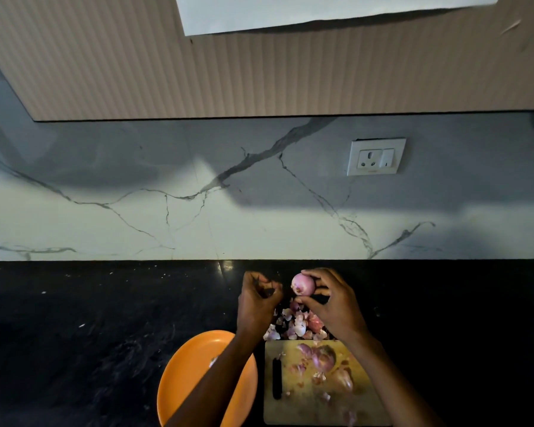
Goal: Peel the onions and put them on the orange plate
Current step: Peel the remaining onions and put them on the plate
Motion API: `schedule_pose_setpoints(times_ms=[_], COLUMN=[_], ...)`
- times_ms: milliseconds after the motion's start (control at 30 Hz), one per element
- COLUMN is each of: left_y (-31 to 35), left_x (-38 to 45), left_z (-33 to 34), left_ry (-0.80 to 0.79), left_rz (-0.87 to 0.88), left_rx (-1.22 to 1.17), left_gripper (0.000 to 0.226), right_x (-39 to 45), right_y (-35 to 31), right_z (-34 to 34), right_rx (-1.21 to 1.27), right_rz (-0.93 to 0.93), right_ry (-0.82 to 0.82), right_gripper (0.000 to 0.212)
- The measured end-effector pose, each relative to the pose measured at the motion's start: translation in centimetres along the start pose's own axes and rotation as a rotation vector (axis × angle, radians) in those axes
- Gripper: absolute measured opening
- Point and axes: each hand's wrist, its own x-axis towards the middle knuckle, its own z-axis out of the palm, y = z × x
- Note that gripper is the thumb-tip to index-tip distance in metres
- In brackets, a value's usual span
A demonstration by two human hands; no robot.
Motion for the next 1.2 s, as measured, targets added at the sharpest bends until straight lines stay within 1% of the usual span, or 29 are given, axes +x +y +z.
schedule_pose_setpoints(times_ms=[100,200,300,367,500,633,767,867,900,933,1000,1100,1200], left_y=[-0.3,0.3,0.6,0.6,0.8,0.9,0.3,-0.9,-1.2,-1.4,-1.3,0.0,1.8], left_x=[0.1,-0.3,-0.4,-0.4,-0.6,-0.5,0.1,0.7,0.7,0.8,0.7,0.6,0.4], left_z=[-0.4,-0.1,0.4,0.6,0.8,0.8,0.3,-0.4,-0.5,-0.7,-0.7,-0.7,-0.5], left_ry=[-0.014,-0.062,-0.104,-0.087,-0.038,-0.063,-0.030,-0.023,-0.040,-0.061,-0.113,-0.210,-0.346], left_rz=[-0.036,0.000,0.012,0.007,0.021,0.031,0.001,-0.064,-0.082,-0.095,-0.097,-0.052,0.012], left_rx=[-0.035,-0.081,-0.104,-0.085,-0.050,-0.006,0.051,0.064,0.065,0.070,0.083,0.091,0.010], left_gripper=[0.024,0.022,0.028,0.030,0.026,0.028,0.023,0.012,0.007,0.007,0.011,0.017,0.022], right_x=[0.0,-0.2,-0.3,-0.3,-0.3,-0.3,-0.3,-0.2,-0.1,0.0,0.2,0.5,0.7], right_y=[-0.1,-0.1,-0.1,-0.1,0.0,0.1,0.0,-0.4,-0.5,-0.5,-0.6,-0.6,-0.9], right_z=[0.0,0.2,0.2,0.2,0.2,0.3,0.2,0.0,-0.2,-0.2,-0.4,-0.6,-0.9], right_rx=[0.022,0.037,0.056,0.048,0.016,0.017,0.089,0.214,0.270,0.314,0.368,0.420,0.447], right_rz=[0.018,0.024,0.027,0.019,-0.010,-0.024,0.037,0.134,0.171,0.200,0.230,0.254,0.272], right_ry=[0.000,-0.004,0.000,0.002,0.001,-0.003,0.013,0.000,-0.013,-0.022,-0.037,-0.084,-0.136], right_gripper=[0.051,0.051,0.050,0.050,0.048,0.049,0.052,0.052,0.051,0.051,0.048,0.040,0.041])
